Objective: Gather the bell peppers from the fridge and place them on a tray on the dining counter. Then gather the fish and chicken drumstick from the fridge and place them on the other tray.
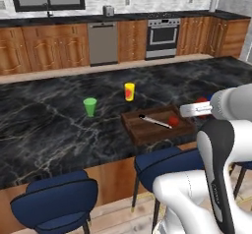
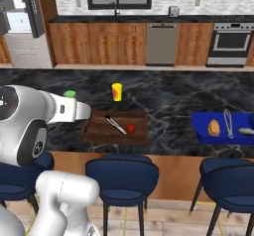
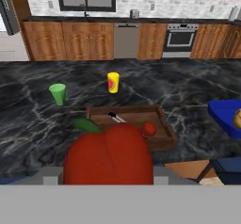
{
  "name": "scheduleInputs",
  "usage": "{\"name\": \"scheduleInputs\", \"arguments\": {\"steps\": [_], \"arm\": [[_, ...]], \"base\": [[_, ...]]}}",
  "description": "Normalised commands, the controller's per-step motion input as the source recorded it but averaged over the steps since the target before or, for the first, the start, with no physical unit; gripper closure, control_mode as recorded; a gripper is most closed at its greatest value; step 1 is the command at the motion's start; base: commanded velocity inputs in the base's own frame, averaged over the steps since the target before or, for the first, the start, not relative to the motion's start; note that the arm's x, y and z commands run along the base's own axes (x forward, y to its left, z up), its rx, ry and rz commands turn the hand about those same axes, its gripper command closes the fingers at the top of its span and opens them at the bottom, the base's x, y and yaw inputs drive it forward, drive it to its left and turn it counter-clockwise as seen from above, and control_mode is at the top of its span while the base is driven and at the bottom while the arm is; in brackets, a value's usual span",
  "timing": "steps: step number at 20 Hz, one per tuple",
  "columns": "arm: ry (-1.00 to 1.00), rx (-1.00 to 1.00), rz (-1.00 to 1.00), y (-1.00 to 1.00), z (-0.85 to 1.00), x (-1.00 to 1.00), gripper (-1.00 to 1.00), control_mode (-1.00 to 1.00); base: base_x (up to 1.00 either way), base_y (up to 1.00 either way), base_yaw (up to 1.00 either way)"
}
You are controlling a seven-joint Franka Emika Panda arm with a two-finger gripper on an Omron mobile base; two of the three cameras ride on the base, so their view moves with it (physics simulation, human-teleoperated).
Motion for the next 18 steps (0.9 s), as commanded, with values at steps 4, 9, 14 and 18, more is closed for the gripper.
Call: {"name": "scheduleInputs", "arguments": {"steps": [4, 9, 14, 18], "arm": [[0.0, 0.0, 0.0, 0.0, 0.0, 0.0, 1.0, 1.0], [0.04, 0.0, 0.0, -0.13, -0.1, 0.21, 1.0, -1.0], [0.11, 0.0, 0.0, -0.3, -0.27, 0.59, 1.0, -1.0], [0.1, 0.0, 0.0, -0.09, -0.34, 0.45, 1.0, -1.0]], "base": [[0.46, -0.21, 0.03], [0.32, -0.16, 0.01], [0.0, 0.0, 0.0], [0.0, 0.0, 0.0]]}}
